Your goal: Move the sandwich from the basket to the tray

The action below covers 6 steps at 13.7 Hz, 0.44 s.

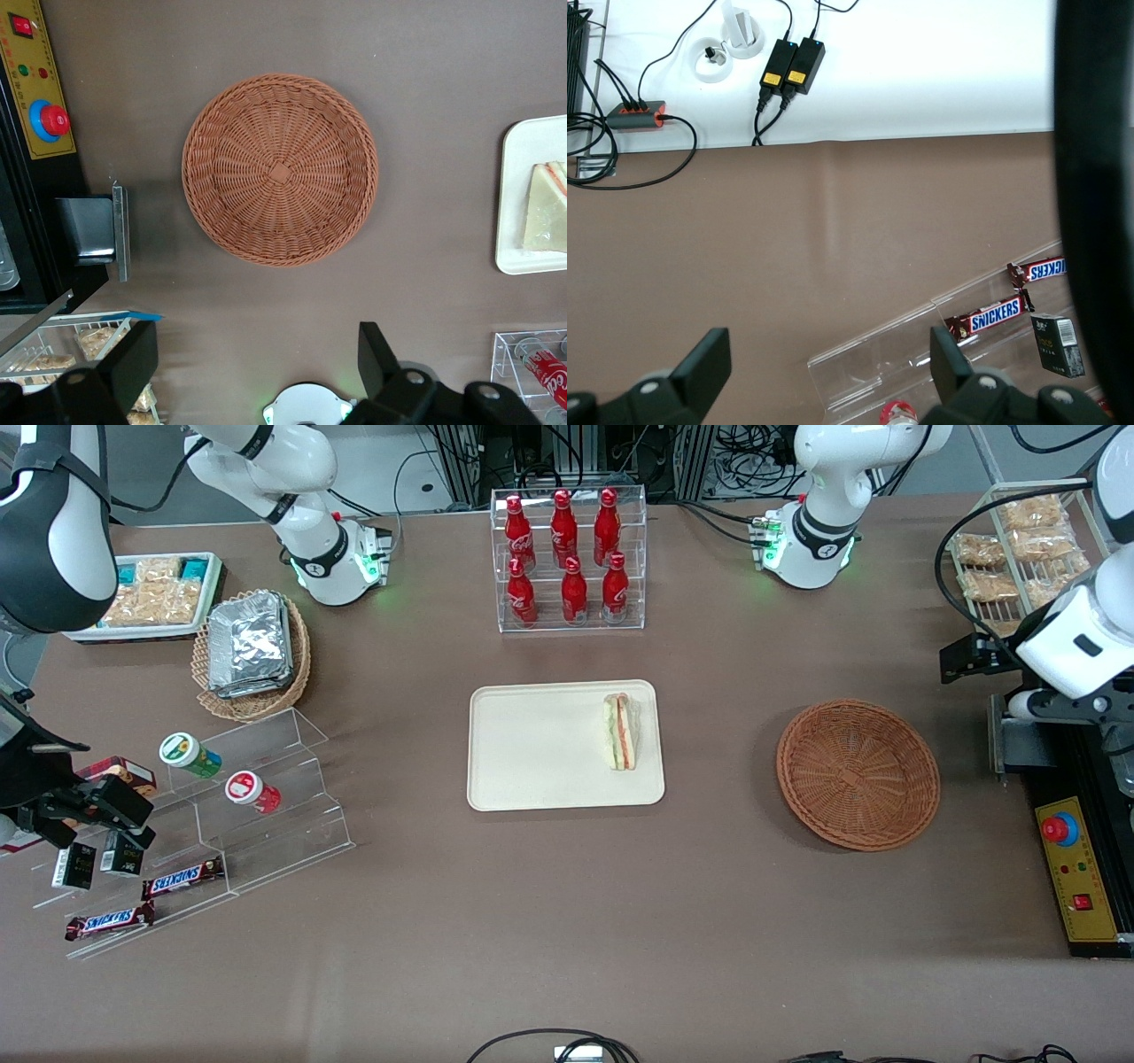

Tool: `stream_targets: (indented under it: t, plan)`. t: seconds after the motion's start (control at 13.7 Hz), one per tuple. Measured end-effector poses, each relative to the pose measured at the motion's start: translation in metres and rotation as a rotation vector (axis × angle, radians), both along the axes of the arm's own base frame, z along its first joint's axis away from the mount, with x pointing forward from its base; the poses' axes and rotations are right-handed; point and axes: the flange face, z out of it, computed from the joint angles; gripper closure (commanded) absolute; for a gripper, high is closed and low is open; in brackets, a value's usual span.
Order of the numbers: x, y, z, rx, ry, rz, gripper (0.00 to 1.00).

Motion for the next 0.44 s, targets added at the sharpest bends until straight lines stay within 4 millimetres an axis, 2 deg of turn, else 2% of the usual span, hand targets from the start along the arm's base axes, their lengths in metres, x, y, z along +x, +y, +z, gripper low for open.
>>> stream_targets:
  t: [0.44]
  plan:
    - [-0.014, -0.004, 0.023, -0.008, -0.029, -0.032, 0.00]
